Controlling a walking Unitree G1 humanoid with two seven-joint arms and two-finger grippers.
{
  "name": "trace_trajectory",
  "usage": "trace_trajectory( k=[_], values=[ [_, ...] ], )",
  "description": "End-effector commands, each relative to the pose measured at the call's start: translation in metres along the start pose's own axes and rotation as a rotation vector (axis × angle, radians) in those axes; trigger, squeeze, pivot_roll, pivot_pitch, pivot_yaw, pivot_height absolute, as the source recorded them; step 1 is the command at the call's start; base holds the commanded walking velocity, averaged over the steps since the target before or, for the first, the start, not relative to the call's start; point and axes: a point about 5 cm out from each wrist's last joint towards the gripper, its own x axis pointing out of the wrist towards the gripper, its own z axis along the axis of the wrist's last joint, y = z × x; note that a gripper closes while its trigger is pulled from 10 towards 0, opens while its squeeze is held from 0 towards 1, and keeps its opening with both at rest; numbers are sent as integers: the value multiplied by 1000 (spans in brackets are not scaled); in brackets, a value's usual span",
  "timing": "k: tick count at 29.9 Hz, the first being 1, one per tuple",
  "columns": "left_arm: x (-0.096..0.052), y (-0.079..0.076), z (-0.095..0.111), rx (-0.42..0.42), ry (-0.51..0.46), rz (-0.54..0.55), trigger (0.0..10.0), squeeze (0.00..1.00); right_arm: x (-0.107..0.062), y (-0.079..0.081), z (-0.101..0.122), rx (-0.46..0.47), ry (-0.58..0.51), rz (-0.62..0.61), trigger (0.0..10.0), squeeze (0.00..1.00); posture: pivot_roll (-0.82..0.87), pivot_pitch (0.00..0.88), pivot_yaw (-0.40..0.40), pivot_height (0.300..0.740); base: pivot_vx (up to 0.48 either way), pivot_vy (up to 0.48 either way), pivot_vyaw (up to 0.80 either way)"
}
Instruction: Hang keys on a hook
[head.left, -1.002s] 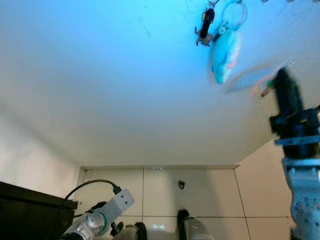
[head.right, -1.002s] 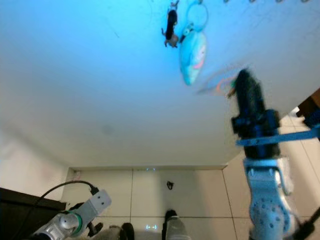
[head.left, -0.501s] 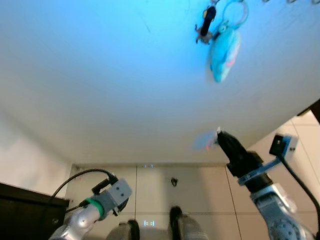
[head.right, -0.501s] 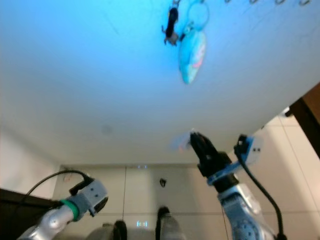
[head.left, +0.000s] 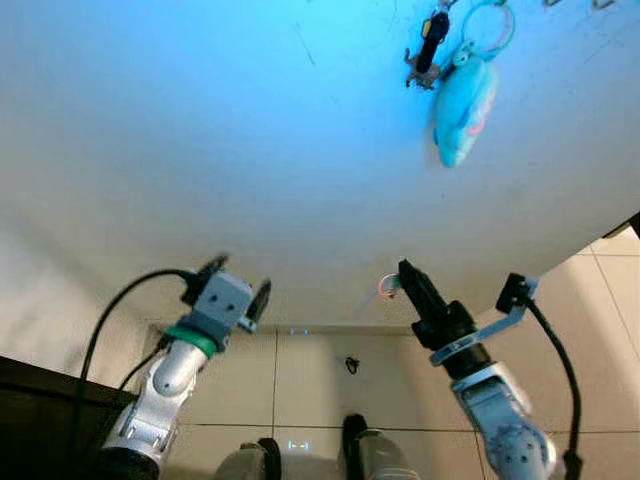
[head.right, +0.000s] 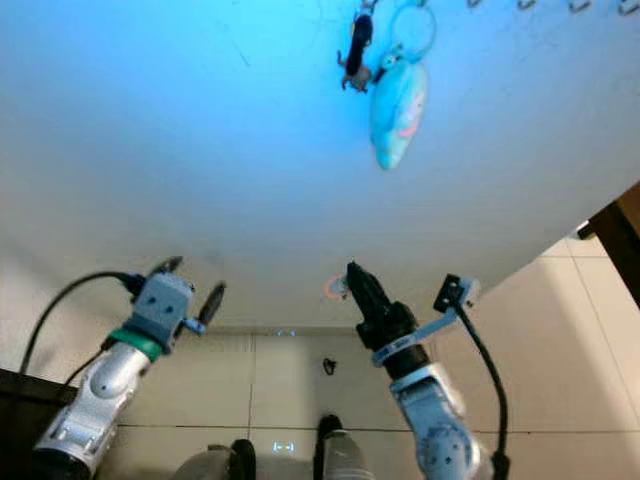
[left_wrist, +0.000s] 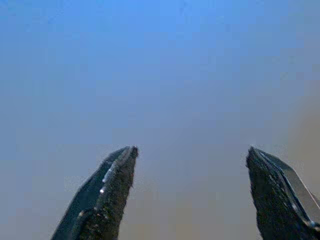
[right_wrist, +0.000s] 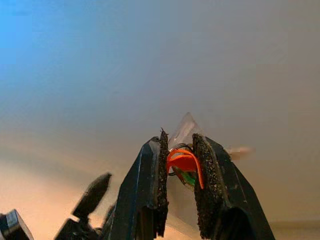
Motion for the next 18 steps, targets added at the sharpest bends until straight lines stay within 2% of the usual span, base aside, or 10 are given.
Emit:
trace_trajectory(
  k=[1,6,8,12,14,16,18],
  values=[
    [-7,-8,-4,-25,35,-19,10000,0,1,0,-7,36,15,16,10000,0,-145,202,70,740,0,0,0],
    [-3,-8,12,-82,31,-45,10000,0,14,6,-12,71,23,62,10000,0,-139,203,67,740,0,0,0],
    [-3,-9,13,-89,33,-56,10000,0,16,7,-13,74,24,69,10000,0,-140,203,66,740,0,0,0],
    [-2,-10,15,-184,63,-55,10000,0,24,13,-14,97,17,123,10000,0,-139,205,66,740,0,0,0],
    [-2,-10,16,-199,68,-61,10000,0,25,14,-14,105,15,134,10000,0,-136,205,67,740,0,0,0],
    [-2,-16,21,-240,74,-108,10000,0,31,19,-13,140,-10,187,10000,0,-138,206,67,740,0,0,0],
    [-2,-17,22,-240,72,-118,10000,0,32,20,-13,147,-15,198,10000,0,-137,206,68,740,0,0,0]
  ],
)
